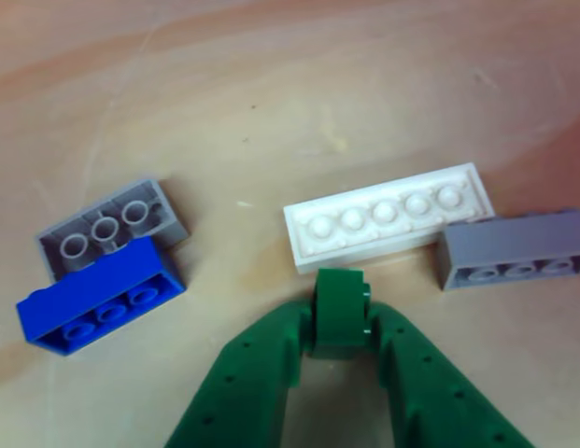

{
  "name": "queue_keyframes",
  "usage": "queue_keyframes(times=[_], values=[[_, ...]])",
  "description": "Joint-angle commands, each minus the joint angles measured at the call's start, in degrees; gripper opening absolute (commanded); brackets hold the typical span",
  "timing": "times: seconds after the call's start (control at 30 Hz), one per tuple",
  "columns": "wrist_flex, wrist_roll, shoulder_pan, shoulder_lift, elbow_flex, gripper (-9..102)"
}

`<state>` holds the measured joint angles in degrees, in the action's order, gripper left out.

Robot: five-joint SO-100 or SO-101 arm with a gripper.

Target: Put all lego bricks in the bin.

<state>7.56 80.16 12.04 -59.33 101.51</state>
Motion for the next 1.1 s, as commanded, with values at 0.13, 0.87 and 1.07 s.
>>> queue_keyframes(times=[0.13,0.87,1.07], values=[[-3.0,-5.1,-6.9,-29.6,19.2,0],[-68.1,-38.3,-49.8,-17.2,-37.3,18],[-56.6,-37.8,-28.0,-38.2,-19.2,24]])
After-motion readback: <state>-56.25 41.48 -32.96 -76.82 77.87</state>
